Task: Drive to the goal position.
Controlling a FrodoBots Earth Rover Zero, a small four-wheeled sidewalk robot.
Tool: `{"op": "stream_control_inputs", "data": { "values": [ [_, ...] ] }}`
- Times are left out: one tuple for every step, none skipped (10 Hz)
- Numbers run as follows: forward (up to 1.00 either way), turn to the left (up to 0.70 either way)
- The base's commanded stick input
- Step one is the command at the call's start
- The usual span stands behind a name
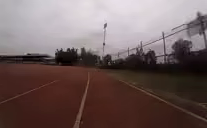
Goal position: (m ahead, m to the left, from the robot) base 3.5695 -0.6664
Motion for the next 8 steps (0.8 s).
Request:
{"op": "stream_control_inputs", "data": {
  "values": [
    [0.70, 0.24],
    [0.70, 0.32],
    [0.70, 0.35],
    [0.70, 0.35],
    [0.70, 0.34],
    [0.70, 0.32],
    [0.70, 0.00],
    [0.70, 0.00]
  ]
}}
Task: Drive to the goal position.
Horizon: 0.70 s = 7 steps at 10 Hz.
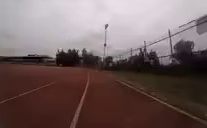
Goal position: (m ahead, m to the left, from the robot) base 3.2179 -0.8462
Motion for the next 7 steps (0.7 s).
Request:
{"op": "stream_control_inputs", "data": {
  "values": [
    [0.70, 0.00],
    [0.70, 0.00],
    [0.70, 0.00],
    [0.70, 0.00],
    [0.70, 0.00],
    [0.70, 0.00],
    [0.70, 0.00]
  ]
}}
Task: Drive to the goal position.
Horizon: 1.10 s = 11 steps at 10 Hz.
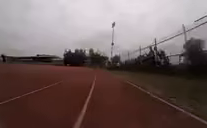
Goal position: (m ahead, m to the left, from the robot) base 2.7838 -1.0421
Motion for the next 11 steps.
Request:
{"op": "stream_control_inputs", "data": {
  "values": [
    [0.70, 0.00],
    [0.70, 0.00],
    [0.70, 0.00],
    [0.70, 0.00],
    [0.70, 0.00],
    [0.70, 0.00],
    [0.70, 0.00],
    [0.70, 0.00],
    [0.70, 0.00],
    [0.70, 0.00],
    [0.70, 0.00]
  ]
}}
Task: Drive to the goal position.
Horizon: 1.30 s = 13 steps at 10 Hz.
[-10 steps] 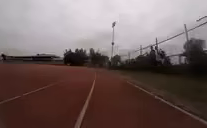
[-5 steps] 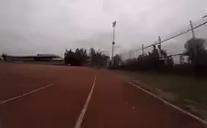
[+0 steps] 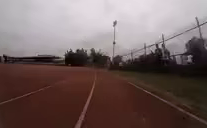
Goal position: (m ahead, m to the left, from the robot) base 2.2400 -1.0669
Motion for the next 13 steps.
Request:
{"op": "stream_control_inputs", "data": {
  "values": [
    [0.70, 0.00],
    [0.70, 0.00],
    [0.70, 0.00],
    [0.70, 0.00],
    [0.70, 0.00],
    [0.70, 0.00],
    [0.70, 0.00],
    [0.70, 0.00],
    [0.70, 0.00],
    [0.70, 0.00],
    [0.70, 0.00],
    [0.70, 0.00],
    [0.70, 0.00]
  ]
}}
